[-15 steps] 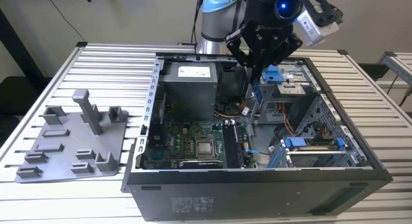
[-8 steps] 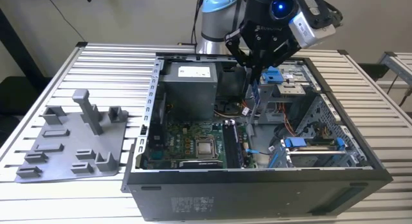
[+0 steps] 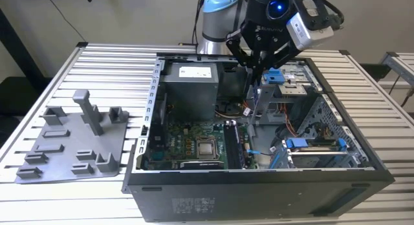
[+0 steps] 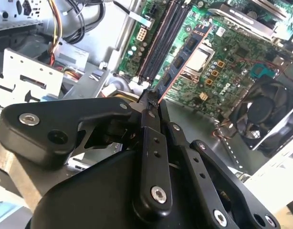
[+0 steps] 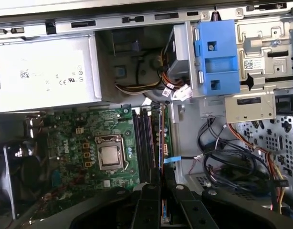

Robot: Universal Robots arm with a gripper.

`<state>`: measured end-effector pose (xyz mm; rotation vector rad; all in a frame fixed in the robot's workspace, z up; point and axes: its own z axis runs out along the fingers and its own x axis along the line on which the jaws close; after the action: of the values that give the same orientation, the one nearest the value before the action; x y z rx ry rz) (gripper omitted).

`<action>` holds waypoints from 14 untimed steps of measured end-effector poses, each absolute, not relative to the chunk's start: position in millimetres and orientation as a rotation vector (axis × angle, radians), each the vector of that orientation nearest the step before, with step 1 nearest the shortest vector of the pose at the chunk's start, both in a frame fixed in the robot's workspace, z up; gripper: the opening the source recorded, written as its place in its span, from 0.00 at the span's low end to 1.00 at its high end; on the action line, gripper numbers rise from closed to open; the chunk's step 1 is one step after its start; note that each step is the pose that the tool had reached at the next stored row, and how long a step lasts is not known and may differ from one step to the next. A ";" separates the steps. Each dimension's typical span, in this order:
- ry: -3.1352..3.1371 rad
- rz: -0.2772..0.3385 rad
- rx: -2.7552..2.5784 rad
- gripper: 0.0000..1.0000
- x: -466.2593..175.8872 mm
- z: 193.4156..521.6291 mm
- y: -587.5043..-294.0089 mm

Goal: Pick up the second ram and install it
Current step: 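Insert the second ram into the second slot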

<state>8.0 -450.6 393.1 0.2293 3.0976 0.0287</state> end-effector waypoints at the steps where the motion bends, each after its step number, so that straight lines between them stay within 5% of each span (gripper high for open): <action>1: 3.096 0.028 0.244 0.14 8.0 393.1 -450.6; 14: 3.107 0.017 0.188 0.14 8.0 389.0 -450.6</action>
<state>8.0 -450.6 389.0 0.1881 3.1072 0.0168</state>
